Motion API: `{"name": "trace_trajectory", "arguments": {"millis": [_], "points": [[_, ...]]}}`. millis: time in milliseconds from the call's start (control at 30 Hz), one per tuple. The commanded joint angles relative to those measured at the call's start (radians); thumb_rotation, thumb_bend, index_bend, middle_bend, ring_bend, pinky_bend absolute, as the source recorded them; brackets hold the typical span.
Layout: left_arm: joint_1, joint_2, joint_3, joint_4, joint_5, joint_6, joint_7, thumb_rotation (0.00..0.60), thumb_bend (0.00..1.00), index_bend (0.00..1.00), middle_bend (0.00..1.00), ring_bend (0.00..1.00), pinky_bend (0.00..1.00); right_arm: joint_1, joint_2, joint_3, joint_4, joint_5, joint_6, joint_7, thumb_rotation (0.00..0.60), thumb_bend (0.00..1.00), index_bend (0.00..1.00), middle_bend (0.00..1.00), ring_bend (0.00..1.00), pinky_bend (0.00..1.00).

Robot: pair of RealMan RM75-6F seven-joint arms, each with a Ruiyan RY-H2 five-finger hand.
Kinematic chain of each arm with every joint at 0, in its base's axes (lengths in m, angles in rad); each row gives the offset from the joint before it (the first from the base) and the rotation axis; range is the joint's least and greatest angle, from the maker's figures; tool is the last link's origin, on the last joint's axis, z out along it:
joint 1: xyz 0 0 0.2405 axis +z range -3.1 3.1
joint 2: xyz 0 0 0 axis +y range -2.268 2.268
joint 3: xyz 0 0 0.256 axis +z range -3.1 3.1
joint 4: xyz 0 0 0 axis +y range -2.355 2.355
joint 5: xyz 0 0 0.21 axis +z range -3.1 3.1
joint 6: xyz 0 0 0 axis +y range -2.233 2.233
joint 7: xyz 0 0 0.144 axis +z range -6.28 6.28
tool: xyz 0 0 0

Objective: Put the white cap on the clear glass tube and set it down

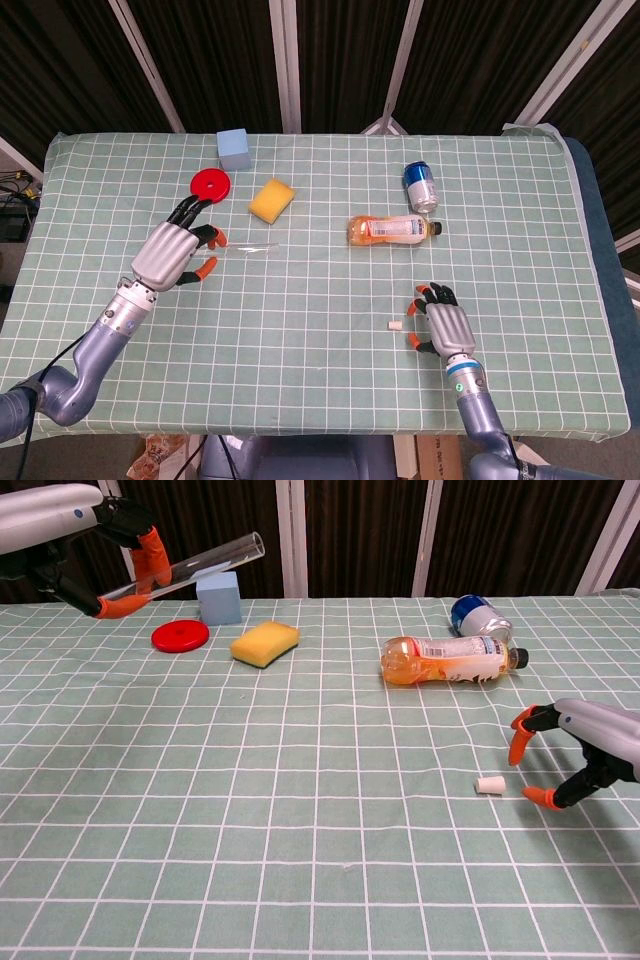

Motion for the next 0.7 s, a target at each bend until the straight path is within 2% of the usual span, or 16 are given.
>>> {"name": "trace_trajectory", "arguments": {"millis": [33, 267, 700], "points": [[0.002, 0.001, 0.001, 0.008, 0.000, -0.001, -0.008, 0.600, 0.84, 0.50, 0.56, 0.08, 0.00, 0.005, -0.017, 0.001, 0.009, 0.010, 0.007, -0.009, 0.600, 0.36, 0.45, 0.17, 0.00, 0.00], [0.002, 0.005, 0.000, 0.031, 0.002, -0.004, -0.031, 0.600, 0.84, 0.50, 0.56, 0.08, 0.00, 0.019, -0.057, 0.010, 0.030, 0.025, 0.019, -0.025, 0.600, 0.37, 0.48, 0.18, 0.00, 0.00], [0.004, -0.001, 0.003, 0.054, 0.003, -0.009, -0.048, 0.600, 0.84, 0.50, 0.56, 0.08, 0.00, 0.025, -0.076, 0.010, 0.050, 0.045, 0.023, -0.032, 0.600, 0.36, 0.50, 0.18, 0.00, 0.00]]}}
